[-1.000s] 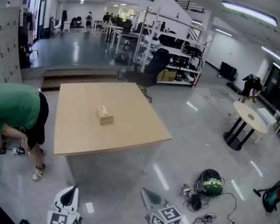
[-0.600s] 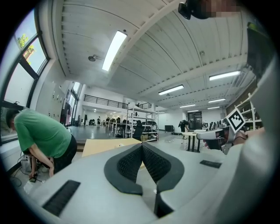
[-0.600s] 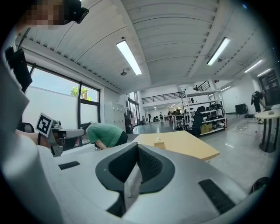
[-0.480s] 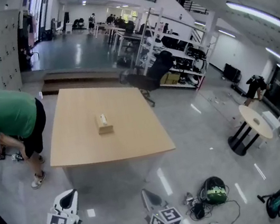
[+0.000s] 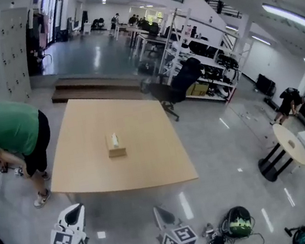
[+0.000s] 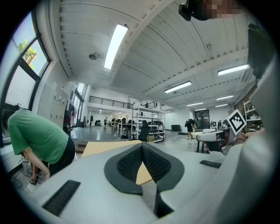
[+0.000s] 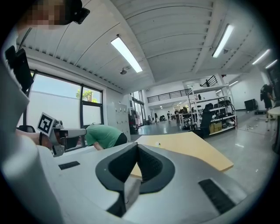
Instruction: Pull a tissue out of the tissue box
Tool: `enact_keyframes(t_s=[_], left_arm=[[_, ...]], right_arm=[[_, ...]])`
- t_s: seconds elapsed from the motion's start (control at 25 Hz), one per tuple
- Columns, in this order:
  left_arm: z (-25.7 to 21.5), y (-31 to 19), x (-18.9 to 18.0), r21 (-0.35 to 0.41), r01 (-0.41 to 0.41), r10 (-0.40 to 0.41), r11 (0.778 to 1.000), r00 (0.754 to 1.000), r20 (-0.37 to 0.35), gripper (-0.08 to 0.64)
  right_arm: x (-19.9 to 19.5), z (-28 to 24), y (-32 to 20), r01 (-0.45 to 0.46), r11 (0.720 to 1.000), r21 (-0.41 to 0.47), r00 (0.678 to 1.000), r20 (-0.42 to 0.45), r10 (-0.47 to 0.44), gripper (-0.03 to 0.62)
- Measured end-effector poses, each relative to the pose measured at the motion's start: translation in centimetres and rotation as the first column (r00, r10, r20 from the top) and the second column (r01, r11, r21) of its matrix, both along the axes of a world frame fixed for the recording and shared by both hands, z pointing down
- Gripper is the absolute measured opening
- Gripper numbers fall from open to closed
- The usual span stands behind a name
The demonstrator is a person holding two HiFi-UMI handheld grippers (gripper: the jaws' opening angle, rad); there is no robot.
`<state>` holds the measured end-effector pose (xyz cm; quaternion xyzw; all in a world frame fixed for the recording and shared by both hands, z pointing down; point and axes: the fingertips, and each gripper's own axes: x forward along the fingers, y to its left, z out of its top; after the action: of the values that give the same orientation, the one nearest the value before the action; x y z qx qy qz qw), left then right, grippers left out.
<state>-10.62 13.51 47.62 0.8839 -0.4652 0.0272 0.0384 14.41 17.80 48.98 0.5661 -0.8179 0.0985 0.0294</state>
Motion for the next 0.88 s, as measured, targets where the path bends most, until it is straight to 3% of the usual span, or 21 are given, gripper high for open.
enact_keyframes(t_s=[0.44, 0.88], left_arm=[[0.2, -4.6, 2.3, -0.007, 0.077, -0.077, 0.997, 0.997, 0.015, 0.008], [0.5, -9.6, 3.3, -0.001, 0.085, -0.085, 0.996, 0.996, 0.007, 0.008]], right_arm=[[3.1, 0.6, -6.5, 0.056, 0.998, -0.004, 0.998, 0.022, -0.056, 0.002], [3.5, 1.2, -11.3, 0.068, 0.998, -0.005, 0.997, 0.023, -0.068, 0.002]])
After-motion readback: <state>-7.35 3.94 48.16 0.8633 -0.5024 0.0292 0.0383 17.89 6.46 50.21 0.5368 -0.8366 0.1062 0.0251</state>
